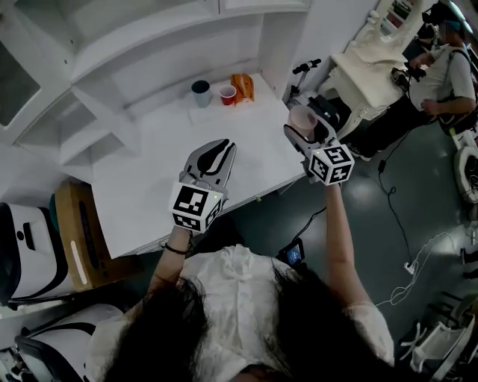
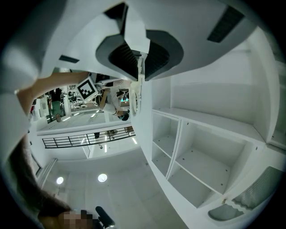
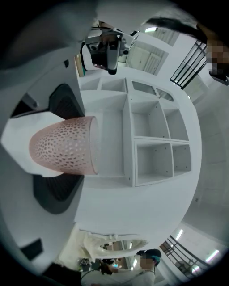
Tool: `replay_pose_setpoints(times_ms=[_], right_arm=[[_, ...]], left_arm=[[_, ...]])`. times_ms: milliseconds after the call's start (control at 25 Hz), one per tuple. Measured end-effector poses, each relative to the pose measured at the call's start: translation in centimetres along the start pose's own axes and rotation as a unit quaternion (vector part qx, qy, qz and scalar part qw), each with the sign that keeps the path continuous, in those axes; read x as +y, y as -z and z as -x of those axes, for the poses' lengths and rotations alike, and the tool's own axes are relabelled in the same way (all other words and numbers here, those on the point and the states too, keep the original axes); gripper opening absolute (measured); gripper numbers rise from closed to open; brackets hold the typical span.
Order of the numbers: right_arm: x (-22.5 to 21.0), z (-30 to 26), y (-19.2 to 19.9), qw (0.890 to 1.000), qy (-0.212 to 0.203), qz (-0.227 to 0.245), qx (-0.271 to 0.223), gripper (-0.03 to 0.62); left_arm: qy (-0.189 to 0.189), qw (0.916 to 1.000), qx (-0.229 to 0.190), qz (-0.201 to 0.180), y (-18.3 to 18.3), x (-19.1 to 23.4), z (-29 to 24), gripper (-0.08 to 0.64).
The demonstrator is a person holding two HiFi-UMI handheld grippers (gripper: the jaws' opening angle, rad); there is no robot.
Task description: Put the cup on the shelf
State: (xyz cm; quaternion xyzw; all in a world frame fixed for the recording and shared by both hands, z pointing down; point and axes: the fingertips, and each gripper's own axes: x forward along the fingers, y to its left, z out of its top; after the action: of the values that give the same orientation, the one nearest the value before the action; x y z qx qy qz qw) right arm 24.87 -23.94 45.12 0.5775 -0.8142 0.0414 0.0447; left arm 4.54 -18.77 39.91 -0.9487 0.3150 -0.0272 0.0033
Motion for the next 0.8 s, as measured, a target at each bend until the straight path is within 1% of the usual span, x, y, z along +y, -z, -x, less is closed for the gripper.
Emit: replay_pose_setpoints(times_ms=[160, 360, 480, 600, 680, 800], right_arm=[[-5.0, -2.1, 1.5, 0.999, 0.027, -0.019, 0.009, 0.347], [-10.0, -4.2, 0.0, 0.999, 0.038, -0.027, -0.001, 0.347], [-12.8, -4.8, -1.7, 0.998, 0.047, -0.035, -0.015, 0.347], [-14.7, -5.0, -3.9, 0.997, 0.052, -0.038, -0.037, 0.347], [-15.5, -5.2, -6.1, 0.996, 0.049, -0.037, -0.058, 0.347], [-16.1, -6.2, -10.4, 0.995, 0.032, -0.023, -0.087, 0.347]], left_arm=[[0.008, 1.0, 0.002, -0.003, -0.1, 2.6, -1.7, 0.058], [0.019, 0.9998, 0.002, -0.011, 0.0, 5.2, -3.9, 0.058], [0.02, 0.9997, 0.003, -0.011, 0.1, 6.2, -5.2, 0.058], [0.022, 0.9997, 0.003, -0.008, -0.1, 6.8, -6.7, 0.058], [0.026, 0.9997, -0.001, -0.004, -0.6, 7.0, -7.8, 0.058], [0.025, 0.9996, -0.005, -0.013, -1.6, 7.4, -9.6, 0.058]])
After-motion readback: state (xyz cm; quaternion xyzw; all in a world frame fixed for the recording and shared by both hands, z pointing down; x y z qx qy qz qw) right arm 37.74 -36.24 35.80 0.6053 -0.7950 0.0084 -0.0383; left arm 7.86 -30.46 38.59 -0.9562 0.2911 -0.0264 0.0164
